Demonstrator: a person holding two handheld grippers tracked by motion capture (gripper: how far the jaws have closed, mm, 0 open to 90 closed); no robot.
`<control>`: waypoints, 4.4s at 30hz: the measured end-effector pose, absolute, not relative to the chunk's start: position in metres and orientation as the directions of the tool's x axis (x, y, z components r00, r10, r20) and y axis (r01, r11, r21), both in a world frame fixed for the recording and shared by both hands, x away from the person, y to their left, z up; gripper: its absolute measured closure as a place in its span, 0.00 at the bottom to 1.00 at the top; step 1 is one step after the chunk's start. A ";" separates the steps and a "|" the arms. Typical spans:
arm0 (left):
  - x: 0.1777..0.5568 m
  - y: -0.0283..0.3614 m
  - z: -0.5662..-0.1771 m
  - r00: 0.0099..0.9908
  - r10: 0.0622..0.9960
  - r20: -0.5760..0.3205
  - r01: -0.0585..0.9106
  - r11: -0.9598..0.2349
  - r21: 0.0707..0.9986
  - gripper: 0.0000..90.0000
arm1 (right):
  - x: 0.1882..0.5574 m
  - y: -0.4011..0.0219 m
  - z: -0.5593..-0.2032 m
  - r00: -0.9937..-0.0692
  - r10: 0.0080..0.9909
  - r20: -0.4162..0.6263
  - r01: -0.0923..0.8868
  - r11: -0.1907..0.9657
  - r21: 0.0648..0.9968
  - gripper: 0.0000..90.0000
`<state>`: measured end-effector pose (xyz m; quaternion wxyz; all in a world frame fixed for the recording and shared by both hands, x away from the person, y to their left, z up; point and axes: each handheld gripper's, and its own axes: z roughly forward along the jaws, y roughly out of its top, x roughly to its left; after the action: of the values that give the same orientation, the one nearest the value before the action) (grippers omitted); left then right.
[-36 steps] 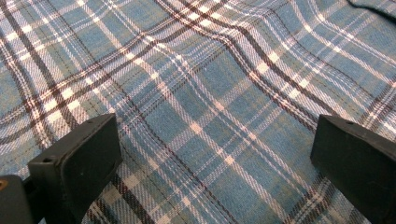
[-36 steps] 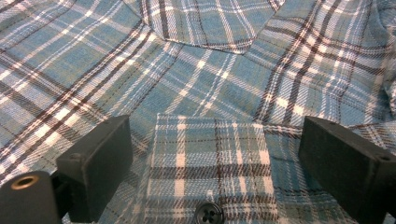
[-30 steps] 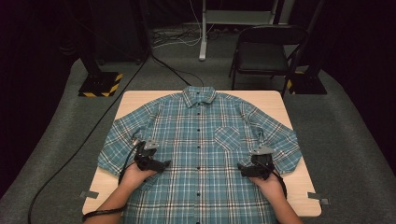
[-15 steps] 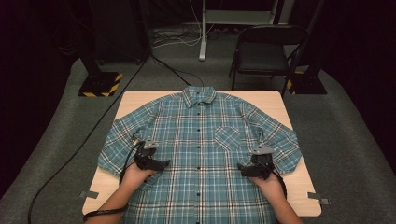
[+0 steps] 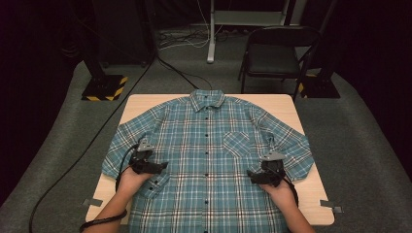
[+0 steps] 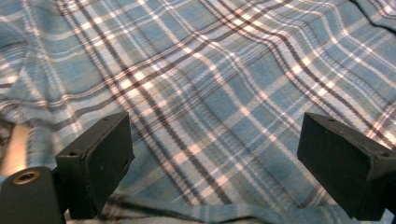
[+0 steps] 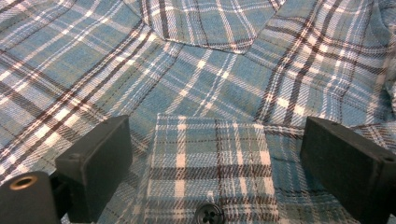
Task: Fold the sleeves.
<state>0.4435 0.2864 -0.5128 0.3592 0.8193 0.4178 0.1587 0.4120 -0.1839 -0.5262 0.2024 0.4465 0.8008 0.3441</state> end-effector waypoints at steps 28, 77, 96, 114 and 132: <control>0.449 0.320 -0.512 0.520 0.851 -0.076 0.613 -0.310 0.727 0.15 | 0.412 -0.184 -0.526 -0.519 0.854 -0.016 0.576 0.364 0.732 0.09; 0.450 0.360 -0.507 0.417 0.908 -0.047 0.615 -0.243 0.750 0.16 | 0.412 -0.184 -0.526 -0.520 0.854 -0.017 0.575 0.365 0.732 0.09; 0.456 0.370 -0.522 0.404 0.911 -0.078 0.657 -0.230 0.718 0.15 | 0.412 -0.184 -0.526 -0.520 0.854 -0.018 0.575 0.365 0.732 0.09; 0.464 0.352 -0.526 0.468 0.882 -0.048 0.617 -0.288 0.733 0.12 | 0.412 -0.184 -0.526 -0.518 0.855 -0.020 0.575 0.365 0.732 0.09; 0.456 0.348 -0.514 0.517 0.849 -0.111 0.639 -0.296 0.710 0.14 | 0.412 -0.184 -0.526 -0.518 0.855 -0.020 0.575 0.365 0.732 0.09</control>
<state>0.4565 0.3485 -0.5144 0.3626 0.7920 0.4695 0.1447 0.4119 -0.1840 -0.5263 0.2039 0.4467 0.8007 0.3432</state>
